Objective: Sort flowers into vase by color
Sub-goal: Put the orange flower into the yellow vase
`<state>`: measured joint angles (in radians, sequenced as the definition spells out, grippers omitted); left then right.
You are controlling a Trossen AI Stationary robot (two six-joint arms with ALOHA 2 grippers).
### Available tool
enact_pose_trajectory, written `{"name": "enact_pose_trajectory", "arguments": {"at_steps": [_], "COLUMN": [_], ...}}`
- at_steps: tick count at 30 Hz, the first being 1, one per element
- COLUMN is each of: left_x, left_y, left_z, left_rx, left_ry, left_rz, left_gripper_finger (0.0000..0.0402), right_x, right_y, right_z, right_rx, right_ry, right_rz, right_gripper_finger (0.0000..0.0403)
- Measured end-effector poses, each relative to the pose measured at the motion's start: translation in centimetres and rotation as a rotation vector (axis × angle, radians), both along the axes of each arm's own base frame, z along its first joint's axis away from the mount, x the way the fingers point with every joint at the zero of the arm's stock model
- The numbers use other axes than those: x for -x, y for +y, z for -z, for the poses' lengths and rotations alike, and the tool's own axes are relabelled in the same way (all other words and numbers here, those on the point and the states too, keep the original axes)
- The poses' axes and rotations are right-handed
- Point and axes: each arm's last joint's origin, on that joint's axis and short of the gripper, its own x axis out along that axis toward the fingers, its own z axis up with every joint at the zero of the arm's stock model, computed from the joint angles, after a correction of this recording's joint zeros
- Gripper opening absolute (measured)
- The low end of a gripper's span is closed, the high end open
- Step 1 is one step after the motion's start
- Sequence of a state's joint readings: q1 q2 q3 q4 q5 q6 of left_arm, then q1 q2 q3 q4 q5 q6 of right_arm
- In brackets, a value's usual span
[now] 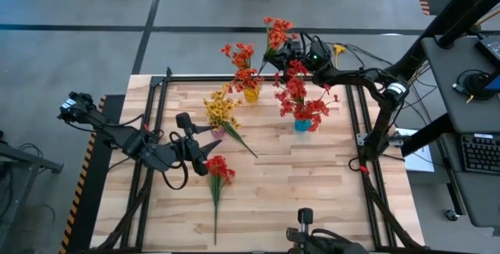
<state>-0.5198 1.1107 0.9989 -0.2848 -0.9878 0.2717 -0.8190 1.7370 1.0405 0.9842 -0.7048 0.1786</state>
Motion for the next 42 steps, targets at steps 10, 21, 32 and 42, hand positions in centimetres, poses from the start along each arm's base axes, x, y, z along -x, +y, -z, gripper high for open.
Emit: {"name": "enact_pose_trajectory", "arguments": {"at_steps": [10,21,32,42], "left_x": [0.00,0.00,0.00,0.00], "left_y": [0.00,0.00,0.00,0.00], "left_z": [0.00,0.00,0.00,0.01], "left_rx": [0.000,0.000,0.000,-0.005], "left_ry": [0.000,0.000,0.000,0.003], "left_rz": [0.000,0.000,0.000,0.001], "left_gripper_finger": [0.0191,0.0191,0.0191,0.0191], "right_x": [-0.42,-0.63,-0.67,-0.89], "right_y": [0.41,0.63,0.50,0.74], "right_z": [0.08,0.13,0.50,0.51], "right_rx": [0.018,0.028,-0.004,0.014], "right_ry": [0.010,0.014,0.040,0.044], "right_rz": [-0.011,-0.017,0.014,0.011], "right_gripper_finger": [0.0018,0.0018,0.0043,0.0040]}}
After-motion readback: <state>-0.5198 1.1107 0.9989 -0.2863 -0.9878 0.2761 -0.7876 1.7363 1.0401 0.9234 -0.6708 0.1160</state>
